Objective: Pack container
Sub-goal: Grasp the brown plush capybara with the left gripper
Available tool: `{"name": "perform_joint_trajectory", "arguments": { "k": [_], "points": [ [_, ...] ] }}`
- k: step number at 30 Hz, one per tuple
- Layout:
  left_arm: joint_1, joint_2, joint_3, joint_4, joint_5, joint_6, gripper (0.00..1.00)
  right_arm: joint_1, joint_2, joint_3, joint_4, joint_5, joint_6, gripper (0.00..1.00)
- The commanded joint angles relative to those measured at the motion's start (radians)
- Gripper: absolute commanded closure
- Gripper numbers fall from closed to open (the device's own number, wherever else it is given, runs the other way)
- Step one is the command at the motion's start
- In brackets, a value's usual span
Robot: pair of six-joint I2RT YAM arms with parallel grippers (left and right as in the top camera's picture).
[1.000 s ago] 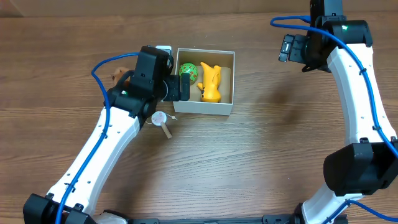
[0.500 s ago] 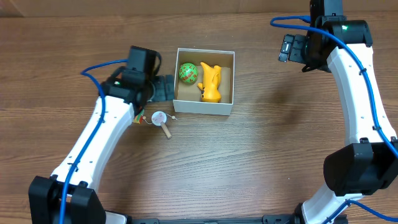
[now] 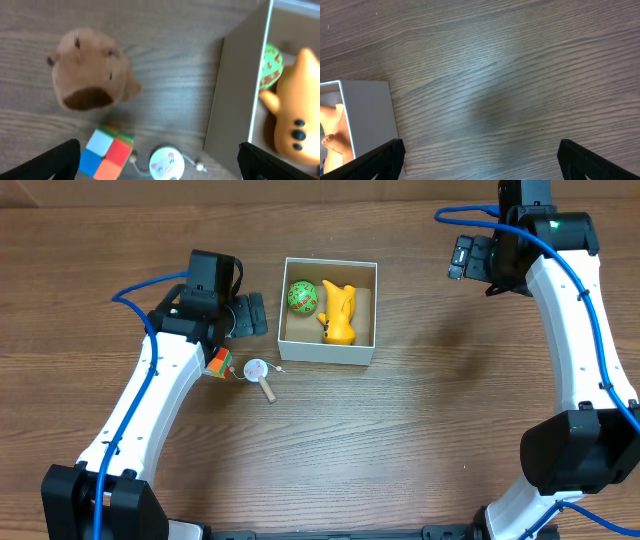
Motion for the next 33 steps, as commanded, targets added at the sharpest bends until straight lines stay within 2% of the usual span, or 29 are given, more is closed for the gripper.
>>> {"name": "perform_joint_trajectory", "arguments": {
  "k": [1,7,12,18,19,21,22,24,25,28,29,31,33],
  "points": [
    [0.0,0.028,0.022,0.022,-0.027,0.055,0.0,-0.006,-0.02,0.019,0.002,0.006,0.007,0.0],
    [0.083,0.104,0.022,-0.022,-0.005,0.053,0.0,-0.006,-0.02,0.019,0.003,0.007,0.007,0.0],
    [0.192,0.176,0.022,0.002,0.17,0.068,0.0,-0.006,-0.02,0.019,0.003,0.006,0.007,0.0],
    [0.209,0.206,0.022,0.058,0.173,0.068,0.0,-0.006,-0.02,0.019,0.003,0.007,0.007,0.0],
    [0.207,0.211,0.022,0.066,0.172,0.068,0.05,-0.006,-0.02,0.019,0.003,0.007,0.007,0.0],
    [0.207,0.219,0.022,0.079,0.172,0.068,0.31,-0.006,-0.02,0.019,0.003,0.007,0.007,0.0],
    [0.207,0.221,0.022,0.084,0.168,0.068,0.49,-0.006,-0.02,0.019,0.003,0.007,0.007,0.0],
    [0.207,0.22,0.022,0.093,0.149,0.069,0.65,-0.006,-0.02,0.019,0.003,0.007,0.007,0.0],
    [0.207,0.22,0.022,0.095,0.135,0.069,0.69,-0.006,-0.02,0.019,0.003,0.007,0.007,0.0],
    [0.207,0.221,0.022,0.098,0.115,0.07,0.68,-0.006,-0.02,0.019,0.003,0.006,0.007,0.0],
    [0.207,0.221,0.022,0.1,0.115,0.075,0.73,-0.006,-0.02,0.019,0.003,0.006,0.007,0.0],
    [0.207,0.221,0.022,0.103,0.116,0.08,0.9,-0.006,-0.02,0.019,0.003,0.006,0.007,0.0],
    [0.207,0.22,0.023,0.112,0.116,0.08,0.96,-0.006,-0.02,0.019,0.003,0.007,0.007,0.0]
  ]
}}
